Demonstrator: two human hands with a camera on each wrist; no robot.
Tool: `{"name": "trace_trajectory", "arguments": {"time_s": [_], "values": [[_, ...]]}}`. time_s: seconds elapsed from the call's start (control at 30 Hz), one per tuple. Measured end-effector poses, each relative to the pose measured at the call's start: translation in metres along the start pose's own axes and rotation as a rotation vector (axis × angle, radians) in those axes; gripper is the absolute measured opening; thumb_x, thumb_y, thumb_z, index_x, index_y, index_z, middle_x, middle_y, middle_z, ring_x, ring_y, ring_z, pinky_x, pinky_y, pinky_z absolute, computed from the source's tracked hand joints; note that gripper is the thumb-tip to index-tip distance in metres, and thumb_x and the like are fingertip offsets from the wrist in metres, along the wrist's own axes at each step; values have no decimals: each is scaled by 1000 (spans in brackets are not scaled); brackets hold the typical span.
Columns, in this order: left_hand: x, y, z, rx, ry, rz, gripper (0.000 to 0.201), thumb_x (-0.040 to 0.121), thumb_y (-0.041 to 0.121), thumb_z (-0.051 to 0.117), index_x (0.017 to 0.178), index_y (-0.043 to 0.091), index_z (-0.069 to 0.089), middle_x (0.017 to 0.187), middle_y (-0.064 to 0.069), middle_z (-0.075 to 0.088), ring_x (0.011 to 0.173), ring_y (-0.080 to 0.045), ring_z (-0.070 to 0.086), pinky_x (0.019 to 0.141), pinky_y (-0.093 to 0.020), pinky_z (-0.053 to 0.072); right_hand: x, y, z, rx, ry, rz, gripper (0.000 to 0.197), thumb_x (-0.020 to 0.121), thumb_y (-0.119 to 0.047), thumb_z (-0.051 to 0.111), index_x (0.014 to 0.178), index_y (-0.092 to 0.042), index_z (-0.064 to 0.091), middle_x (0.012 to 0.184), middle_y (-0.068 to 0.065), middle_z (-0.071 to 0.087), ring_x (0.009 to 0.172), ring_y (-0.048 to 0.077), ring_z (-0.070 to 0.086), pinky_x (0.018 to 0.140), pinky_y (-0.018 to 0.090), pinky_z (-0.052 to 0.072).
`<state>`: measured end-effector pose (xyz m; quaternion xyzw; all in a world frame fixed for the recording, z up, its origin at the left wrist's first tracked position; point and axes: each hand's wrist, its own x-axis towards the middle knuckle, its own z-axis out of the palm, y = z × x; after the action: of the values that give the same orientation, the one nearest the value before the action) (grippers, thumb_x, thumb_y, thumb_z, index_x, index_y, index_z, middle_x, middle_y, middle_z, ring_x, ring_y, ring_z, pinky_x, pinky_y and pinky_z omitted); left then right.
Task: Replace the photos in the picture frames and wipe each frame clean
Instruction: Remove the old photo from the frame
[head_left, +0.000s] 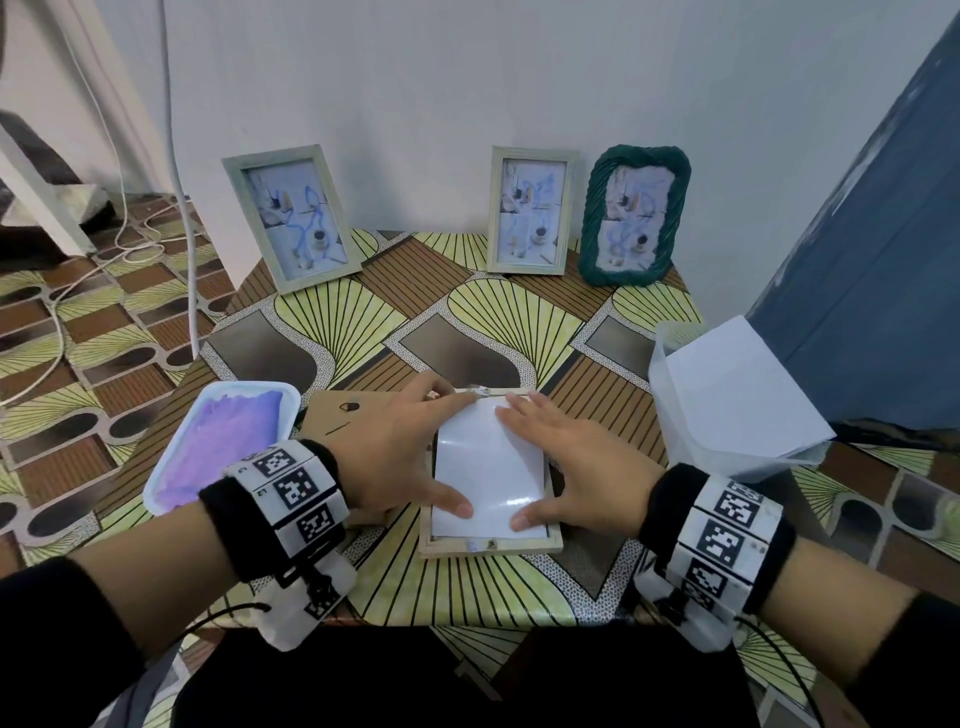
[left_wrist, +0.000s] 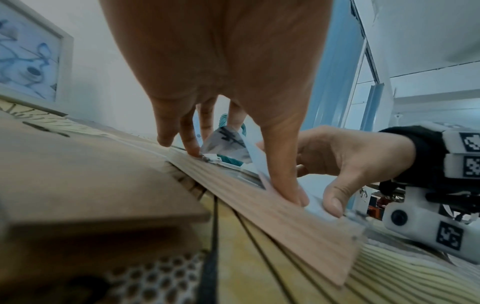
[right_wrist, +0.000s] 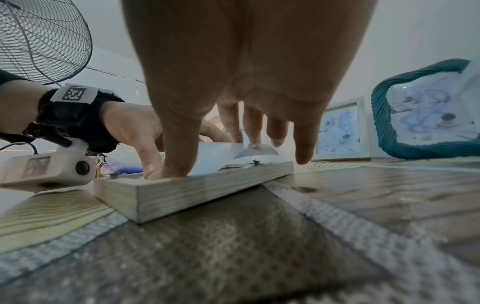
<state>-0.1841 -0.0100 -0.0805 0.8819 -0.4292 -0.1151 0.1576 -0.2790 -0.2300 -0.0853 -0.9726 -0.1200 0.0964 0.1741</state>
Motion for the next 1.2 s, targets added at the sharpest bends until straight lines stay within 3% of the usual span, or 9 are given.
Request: {"name": "trace_trajectory", "arguments": {"time_s": [0.13, 0.3, 0.4, 0.6, 0.8, 0.87, 1.0, 1.13, 1.2], "values": [[4, -7, 1, -126, 106, -72, 92, 56, 54, 88, 138, 33, 49, 123, 11, 38, 112, -6, 42, 90, -13, 35, -1, 2, 2, 31, -85, -14, 111, 75, -52, 77, 156, -27, 5, 163, -9, -7, 149, 7, -6, 123, 34, 7], [15, -23, -15, -265, 94, -171, 68, 64, 36, 89, 126, 34, 60, 112, 18, 59, 105, -4, 56, 91, -30, 51, -1, 4, 3, 9, -145, -35, 109, 78, -55, 73, 156, -31, 1, 162, -13, -13, 147, 2, -11, 122, 32, 7], [14, -22, -15, -111, 29, -139, 65, 63, 46, 86, 121, 42, 57, 110, 21, 54, 93, 2, 51, 77, -18, 42, 1, 3, 4, -31, -175, -18, 110, 79, -58, 69, 156, -27, -3, 161, -9, -17, 147, 3, -14, 122, 31, 7], [19, -11, -12, 58, -1, -169, 76, 64, 46, 85, 132, 39, 50, 111, 12, 40, 100, -7, 44, 64, -15, 27, 5, 5, 5, -57, -205, 19, 111, 82, -62, 63, 156, -19, -8, 160, -6, -21, 146, 3, -13, 122, 29, 8], [36, -7, -17, 57, -10, -226, 76, 63, 39, 89, 129, 25, 54, 106, 5, 44, 99, -14, 44, 91, -31, 43, 11, 7, 2, -43, -183, 62, 110, 85, -59, 63, 155, -14, -8, 162, -4, -18, 149, 7, -8, 121, 29, 9], [37, -8, -17, 46, 14, -226, 74, 62, 37, 89, 126, 24, 55, 107, 3, 46, 99, -16, 45, 89, -31, 43, 10, 3, 0, -48, -163, 69, 105, 86, -57, 62, 156, -15, -6, 162, -3, -15, 149, 9, -5, 122, 31, 11], [35, -8, -15, 23, 53, -218, 71, 65, 34, 88, 125, 26, 51, 104, 7, 42, 97, -14, 44, 86, -29, 41, 0, -4, -6, -131, -40, 63, 92, 90, -59, 54, 156, -29, -3, 164, -2, 3, 148, 17, 19, 116, 39, 31], [34, -8, -15, 22, 67, -206, 70, 69, 33, 86, 127, 24, 48, 110, 6, 50, 103, -15, 46, 90, -32, 43, -15, -13, -28, -166, 242, 33, 79, 92, -58, 49, 155, -35, 6, 156, -10, 33, 123, 18, 54, 99, 36, 47], [34, -6, -16, 27, 75, -195, 69, 70, 32, 85, 127, 23, 48, 110, 6, 54, 100, -15, 47, 84, -29, 41, -23, -11, -40, -173, 333, 61, 75, 93, -55, 49, 154, -35, 10, 151, -10, 41, 115, 19, 60, 99, 38, 48]]}}
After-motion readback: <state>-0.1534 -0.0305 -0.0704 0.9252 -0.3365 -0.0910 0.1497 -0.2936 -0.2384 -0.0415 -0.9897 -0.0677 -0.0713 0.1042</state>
